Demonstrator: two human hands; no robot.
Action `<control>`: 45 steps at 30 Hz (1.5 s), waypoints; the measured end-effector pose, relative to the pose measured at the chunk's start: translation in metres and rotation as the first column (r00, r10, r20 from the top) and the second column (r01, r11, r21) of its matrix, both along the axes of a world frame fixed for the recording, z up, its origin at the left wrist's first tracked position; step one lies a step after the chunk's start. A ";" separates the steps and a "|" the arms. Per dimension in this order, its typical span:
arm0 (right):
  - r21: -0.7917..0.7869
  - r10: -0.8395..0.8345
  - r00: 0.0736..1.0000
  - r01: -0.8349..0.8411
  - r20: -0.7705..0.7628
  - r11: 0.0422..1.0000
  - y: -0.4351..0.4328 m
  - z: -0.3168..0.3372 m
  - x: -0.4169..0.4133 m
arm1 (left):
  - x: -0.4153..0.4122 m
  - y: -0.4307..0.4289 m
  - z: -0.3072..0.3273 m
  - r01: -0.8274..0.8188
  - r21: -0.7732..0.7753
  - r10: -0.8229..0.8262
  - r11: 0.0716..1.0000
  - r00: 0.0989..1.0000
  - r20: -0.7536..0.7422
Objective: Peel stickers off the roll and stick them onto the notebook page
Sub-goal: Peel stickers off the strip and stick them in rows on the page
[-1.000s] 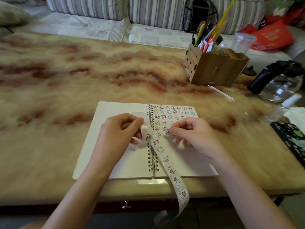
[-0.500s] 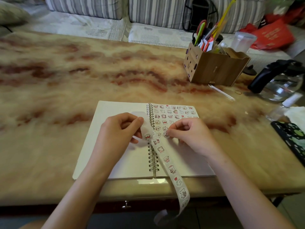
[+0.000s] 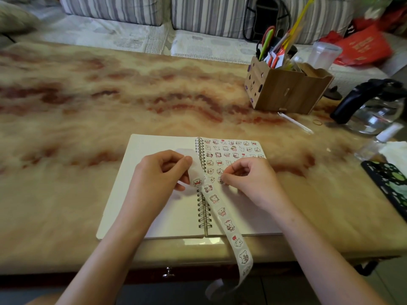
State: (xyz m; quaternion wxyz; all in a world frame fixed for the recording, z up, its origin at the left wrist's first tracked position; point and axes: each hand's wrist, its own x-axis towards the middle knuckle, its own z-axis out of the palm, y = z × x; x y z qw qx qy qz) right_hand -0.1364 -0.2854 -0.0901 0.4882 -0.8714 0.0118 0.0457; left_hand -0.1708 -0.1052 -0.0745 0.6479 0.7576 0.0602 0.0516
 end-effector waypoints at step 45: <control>0.053 -0.004 0.948 -0.013 0.319 0.999 0.012 0.008 -0.013 | 0.002 -0.004 0.001 0.034 -0.122 -0.028 0.992 0.998 0.048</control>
